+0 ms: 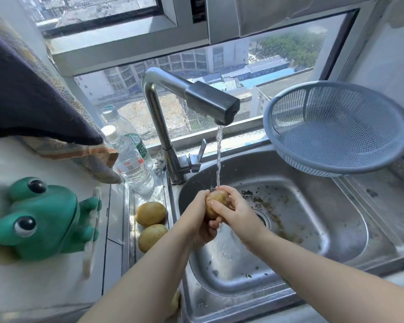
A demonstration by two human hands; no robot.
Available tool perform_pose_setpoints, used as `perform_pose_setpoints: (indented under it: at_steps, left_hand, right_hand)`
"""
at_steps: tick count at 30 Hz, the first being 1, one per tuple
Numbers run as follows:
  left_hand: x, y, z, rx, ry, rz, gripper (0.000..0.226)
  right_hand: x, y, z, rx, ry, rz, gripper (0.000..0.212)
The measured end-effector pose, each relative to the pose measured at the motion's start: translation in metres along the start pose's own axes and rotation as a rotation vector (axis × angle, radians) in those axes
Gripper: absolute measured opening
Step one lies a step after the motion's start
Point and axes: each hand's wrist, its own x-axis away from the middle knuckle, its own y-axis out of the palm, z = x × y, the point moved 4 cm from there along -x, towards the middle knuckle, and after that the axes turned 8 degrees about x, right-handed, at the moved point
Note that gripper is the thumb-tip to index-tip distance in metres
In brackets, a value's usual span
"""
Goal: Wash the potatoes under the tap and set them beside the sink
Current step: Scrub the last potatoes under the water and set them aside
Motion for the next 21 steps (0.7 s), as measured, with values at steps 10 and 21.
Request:
perform_pose_setpoints:
  at_steps: [10,21]
  left_hand:
    - [0.005,0.009,-0.004,0.041,0.048,0.062,0.055]
    - [0.006,0.013,-0.004,-0.008,0.366,0.095,0.03]
  right_hand:
    - [-0.016,0.005,-0.01,-0.006,0.14,0.272,0.023]
    - [-0.019,0.017,0.01,-0.428,0.458,0.289,0.044]
